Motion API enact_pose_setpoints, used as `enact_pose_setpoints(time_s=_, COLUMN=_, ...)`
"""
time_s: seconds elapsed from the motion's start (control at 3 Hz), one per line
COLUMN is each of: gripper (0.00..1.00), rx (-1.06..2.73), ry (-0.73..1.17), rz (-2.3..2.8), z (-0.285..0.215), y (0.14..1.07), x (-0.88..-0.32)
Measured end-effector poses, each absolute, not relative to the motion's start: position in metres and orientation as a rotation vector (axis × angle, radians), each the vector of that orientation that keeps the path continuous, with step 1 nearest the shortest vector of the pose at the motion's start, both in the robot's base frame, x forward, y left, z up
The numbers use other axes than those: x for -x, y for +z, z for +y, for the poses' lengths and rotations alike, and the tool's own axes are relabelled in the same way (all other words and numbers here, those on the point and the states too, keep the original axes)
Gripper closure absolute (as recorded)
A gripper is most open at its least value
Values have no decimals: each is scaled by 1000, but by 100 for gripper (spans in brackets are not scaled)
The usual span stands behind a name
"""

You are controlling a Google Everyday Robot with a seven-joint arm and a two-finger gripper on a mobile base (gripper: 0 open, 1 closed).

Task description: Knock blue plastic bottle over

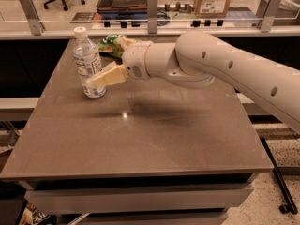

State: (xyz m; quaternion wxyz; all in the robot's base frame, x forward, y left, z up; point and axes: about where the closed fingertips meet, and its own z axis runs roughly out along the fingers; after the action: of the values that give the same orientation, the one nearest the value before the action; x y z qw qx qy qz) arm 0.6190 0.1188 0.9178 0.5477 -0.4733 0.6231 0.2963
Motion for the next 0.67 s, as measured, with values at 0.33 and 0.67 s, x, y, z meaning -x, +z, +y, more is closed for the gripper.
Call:
enact_pose_setpoints(time_s=0.33, gripper=0, rx=1124, ry=746, rz=1459, z=127, y=913, x=-621)
enact_pose_setpoints(time_s=0.67, gripper=0, rx=1142, ry=775, rz=1432, z=142, y=915, x=-621)
